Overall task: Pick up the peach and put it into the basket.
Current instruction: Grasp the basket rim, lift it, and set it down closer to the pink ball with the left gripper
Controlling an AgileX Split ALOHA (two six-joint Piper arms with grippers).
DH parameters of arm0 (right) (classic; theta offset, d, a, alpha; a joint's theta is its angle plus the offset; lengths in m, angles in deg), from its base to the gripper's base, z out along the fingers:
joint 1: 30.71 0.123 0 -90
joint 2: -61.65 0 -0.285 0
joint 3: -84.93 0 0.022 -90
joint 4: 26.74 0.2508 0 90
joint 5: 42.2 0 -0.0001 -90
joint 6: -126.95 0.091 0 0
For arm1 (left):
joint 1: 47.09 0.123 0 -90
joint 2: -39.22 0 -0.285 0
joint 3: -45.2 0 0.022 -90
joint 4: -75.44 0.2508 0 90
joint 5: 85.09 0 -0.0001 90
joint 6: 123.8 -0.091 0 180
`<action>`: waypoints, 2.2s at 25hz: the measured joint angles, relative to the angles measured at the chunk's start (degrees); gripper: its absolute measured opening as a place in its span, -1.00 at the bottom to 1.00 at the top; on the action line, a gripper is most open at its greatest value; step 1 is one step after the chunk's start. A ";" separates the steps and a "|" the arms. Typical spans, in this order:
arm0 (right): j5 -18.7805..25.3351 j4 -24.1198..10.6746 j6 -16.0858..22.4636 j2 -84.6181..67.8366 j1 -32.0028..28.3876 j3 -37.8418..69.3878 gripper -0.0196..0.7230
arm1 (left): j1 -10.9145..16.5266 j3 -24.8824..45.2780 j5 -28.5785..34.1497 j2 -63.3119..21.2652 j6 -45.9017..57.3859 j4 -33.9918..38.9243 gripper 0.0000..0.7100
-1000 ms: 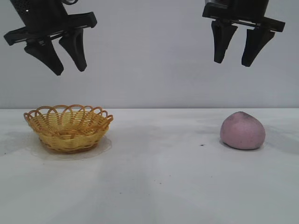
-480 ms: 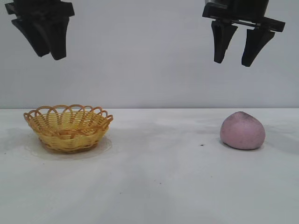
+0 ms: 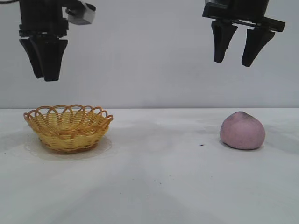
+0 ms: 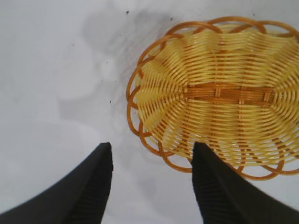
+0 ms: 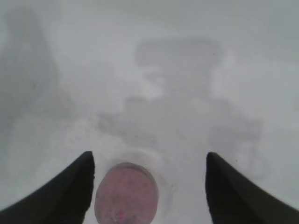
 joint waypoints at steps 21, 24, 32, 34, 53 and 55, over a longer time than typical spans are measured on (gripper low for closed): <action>0.21 0.00 0.00 0.00 0.00 0.00 0.34 | 0.00 -7.93 1.65 13.36 -1.27 0.43 -0.75; 0.21 0.00 0.00 0.00 0.00 0.00 0.34 | 0.00 -8.23 2.17 13.36 2.19 0.33 -0.79; 0.21 0.00 0.00 0.00 0.00 0.00 0.34 | 2.88 -8.25 2.37 9.33 16.96 -12.00 -1.00; 0.21 0.00 0.00 0.00 0.00 0.00 0.20 | 3.80 -7.53 1.90 7.56 18.58 -16.78 -1.00; -0.12 0.90 0.00 0.00 0.00 0.00 0.20 | 3.86 23.00 -16.03 -3.05 24.44 -43.11 -1.00; -0.12 1.03 0.00 0.00 0.00 0.00 0.20 | 3.86 23.00 -17.36 -2.65 24.44 -43.42 -1.00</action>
